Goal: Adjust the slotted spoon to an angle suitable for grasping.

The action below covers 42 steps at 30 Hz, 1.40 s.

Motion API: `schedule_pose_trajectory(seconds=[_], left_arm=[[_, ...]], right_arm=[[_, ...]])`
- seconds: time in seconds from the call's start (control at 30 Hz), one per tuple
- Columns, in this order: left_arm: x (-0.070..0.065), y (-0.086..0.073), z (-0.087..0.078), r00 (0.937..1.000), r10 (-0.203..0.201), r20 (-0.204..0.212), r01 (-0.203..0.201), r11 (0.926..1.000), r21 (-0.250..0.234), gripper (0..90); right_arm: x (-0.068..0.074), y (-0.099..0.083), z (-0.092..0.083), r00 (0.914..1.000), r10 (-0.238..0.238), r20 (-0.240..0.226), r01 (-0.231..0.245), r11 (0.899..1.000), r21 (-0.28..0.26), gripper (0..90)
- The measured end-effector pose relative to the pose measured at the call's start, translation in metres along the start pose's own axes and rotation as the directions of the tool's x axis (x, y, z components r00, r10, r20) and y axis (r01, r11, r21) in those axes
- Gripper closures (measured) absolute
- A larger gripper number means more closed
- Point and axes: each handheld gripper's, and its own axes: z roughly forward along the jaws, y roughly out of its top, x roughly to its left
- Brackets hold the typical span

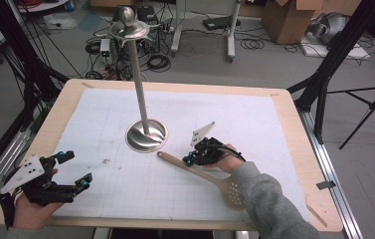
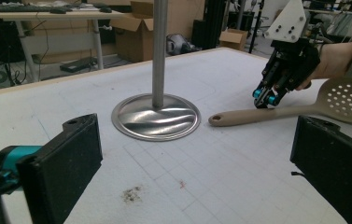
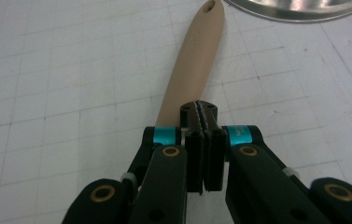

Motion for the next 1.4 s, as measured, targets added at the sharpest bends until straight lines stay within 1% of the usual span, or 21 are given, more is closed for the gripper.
schedule_pose_trajectory(seconds=[0.07,0.17,0.23,0.33,0.4,0.47,0.53,0.6,0.67,0.73,0.83,0.87,0.9,0.93,0.97,1.0,1.03,1.07,1.23,1.27,1.4], left_arm=[[0.0,0.0,0.0,1.0,0.001,0.0,-0.001,1.0,-0.001,2.5],[0.001,0.0,-0.001,1.0,0.001,0.0,-0.001,1.0,-0.003,2.5],[0.001,0.0,0.0,1.0,0.001,0.001,-0.001,1.0,-0.003,2.5],[0.001,0.001,0.0,1.0,0.001,0.001,-0.001,1.0,-0.003,2.5],[0.0,0.001,0.001,1.0,0.004,0.004,-0.004,1.0,-0.002,2.5],[0.0,0.002,0.004,0.9999,0.006,0.009,-0.006,1.0,-0.004,2.5],[-0.001,0.002,0.005,0.9999,0.007,0.011,-0.007,1.0,-0.004,2.5],[-0.001,0.002,0.007,0.9998,0.009,0.017,-0.009,1.0,-0.004,2.5],[-0.001,0.003,0.009,0.9998,0.01,0.02,-0.01,1.0,0.0,2.5],[-0.001,0.003,0.01,0.9997,0.01,0.024,-0.01,0.9999,0.001,2.5],[-0.001,0.003,0.012,0.9996,0.009,0.027,-0.009,1.0,-0.001,2.5],[-0.001,0.003,0.012,0.9996,0.01,0.028,-0.01,0.9999,-0.001,2.5],[-0.001,0.003,0.013,0.9995,0.012,0.029,-0.012,0.9999,-0.002,2.5],[-0.001,0.004,0.013,0.9995,0.009,0.029,-0.009,1.0,-0.003,2.5],[-0.001,0.004,0.014,0.9995,0.009,0.029,-0.009,1.0,-0.003,2.5],[0.0,0.004,0.014,0.9994,0.012,0.031,-0.012,0.9999,-0.001,2.5],[-0.001,0.004,0.015,0.9994,0.012,0.032,-0.012,0.9999,-0.003,2.5],[-0.001,0.004,0.015,0.9994,0.012,0.032,-0.012,0.9999,-0.002,2.5],[-0.001,0.004,0.018,0.9992,0.013,0.039,-0.013,0.9999,0.001,2.5],[-0.001,0.004,0.019,0.9991,0.012,0.04,-0.012,0.9999,0.0,2.5],[-0.001,0.005,0.021,0.9989,0.011,0.045,-0.01,0.9999,-0.002,2.5]], right_arm=[[0.001,0.001,-0.001,0.9999,0.003,0.013,-0.003,1.0,0.008,89.8],[0.0,0.002,-0.006,0.9991,0.024,0.036,-0.023,1.0,-0.013,89.7],[0.002,0.003,-0.011,0.9981,0.032,0.052,-0.031,0.999,-0.013,89.7],[0.007,0.004,-0.019,0.9965,0.038,0.074,-0.038,0.999,-0.008,89.6],[0.01,0.004,-0.024,0.9951,0.05,0.085,-0.049,0.999,-0.016,89.5],[0.014,0.004,-0.032,0.9931,0.051,0.106,-0.049,0.999,-0.023,88.8],[0.015,0.004,-0.035,0.9929,0.055,0.106,-0.052,0.998,-0.027,88.2],[0.019,0.003,-0.039,0.9927,0.057,0.106,-0.053,0.998,-0.04,85.3],[0.022,0.002,-0.044,0.9919,0.065,0.109,-0.06,0.997,-0.051,78.8],[0.024,0.001,-0.047,0.991,0.076,0.11,-0.07,0.996,-0.062,69.3],[0.027,-0.002,-0.052,0.9875,0.098,0.124,-0.089,0.993,-0.077,58.6],[0.028,-0.005,-0.055,0.9846,0.113,0.133,-0.102,0.991,-0.088,51.0],[0.028,-0.005,-0.055,0.9846,0.113,0.133,-0.102,0.991,-0.088,51.0],[0.029,-0.006,-0.056,0.9825,0.126,0.138,-0.115,0.99,-0.085,48.0],[0.03,-0.007,-0.057,0.9818,0.132,0.136,-0.122,0.989,-0.083,44.0],[0.031,-0.009,-0.057,0.9805,0.145,0.132,-0.136,0.988,-0.073,37.7],[0.031,-0.009,-0.057,0.9805,0.145,0.132,-0.136,0.988,-0.073,37.7],[0.032,-0.011,-0.058,0.9801,0.148,0.133,-0.139,0.988,-0.071,35.4],[0.037,-0.016,-0.059,0.9812,0.141,0.132,-0.133,0.989,-0.066,18.4],[0.038,-0.016,-0.06,0.9828,0.143,0.117,-0.135,0.988,-0.072,15.6],[0.041,-0.018,-0.062,0.9851,0.129,0.113,-0.122,0.99,-0.074,15.4]])
